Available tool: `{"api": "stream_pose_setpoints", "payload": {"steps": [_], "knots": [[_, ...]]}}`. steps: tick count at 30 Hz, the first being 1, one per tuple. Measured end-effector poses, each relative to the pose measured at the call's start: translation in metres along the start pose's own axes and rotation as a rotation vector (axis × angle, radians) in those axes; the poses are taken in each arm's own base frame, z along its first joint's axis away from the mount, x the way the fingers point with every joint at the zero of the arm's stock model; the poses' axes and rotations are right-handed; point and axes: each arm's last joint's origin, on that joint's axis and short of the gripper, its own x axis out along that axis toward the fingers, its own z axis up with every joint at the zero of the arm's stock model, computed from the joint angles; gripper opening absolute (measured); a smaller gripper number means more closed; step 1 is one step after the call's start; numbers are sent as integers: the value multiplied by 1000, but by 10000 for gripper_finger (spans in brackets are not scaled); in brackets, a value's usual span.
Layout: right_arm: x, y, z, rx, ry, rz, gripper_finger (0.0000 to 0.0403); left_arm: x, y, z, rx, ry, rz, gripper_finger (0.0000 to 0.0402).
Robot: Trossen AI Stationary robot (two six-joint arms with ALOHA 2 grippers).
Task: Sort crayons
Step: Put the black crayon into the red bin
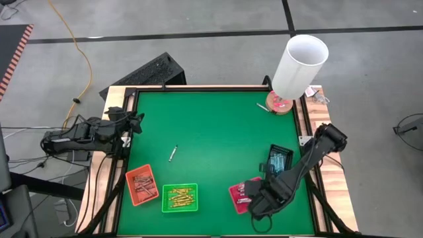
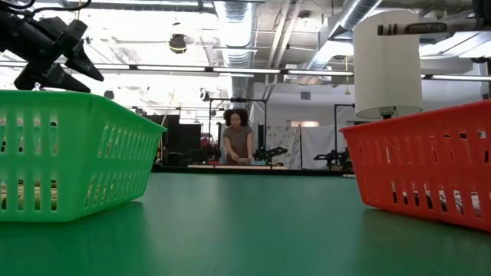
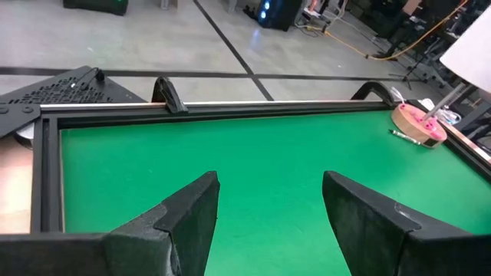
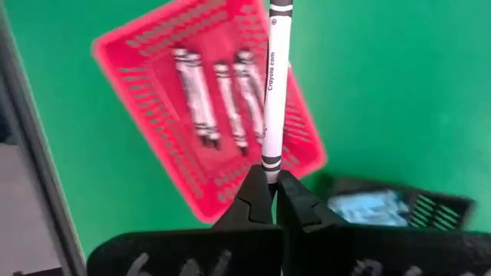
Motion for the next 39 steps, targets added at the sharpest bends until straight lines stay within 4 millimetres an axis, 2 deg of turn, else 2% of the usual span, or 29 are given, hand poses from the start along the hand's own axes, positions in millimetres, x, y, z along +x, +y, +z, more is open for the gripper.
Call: {"api": "stream_pose_setpoints", "payload": {"steps": [11, 19, 32, 39], "knots": [[27, 2, -4, -65, 31, -3, 0, 0, 0, 0, 0, -4, 4, 223], [56, 7, -6, -85, 15, 40, 0, 0, 0, 0, 0, -5, 5, 223], [76, 11, -12, -128, 42, 109, 0, 0, 0, 0, 0, -5, 5, 223], [76, 9, -15, -155, 90, 122, 4, 0, 0, 0, 0, -4, 4, 223]]}}
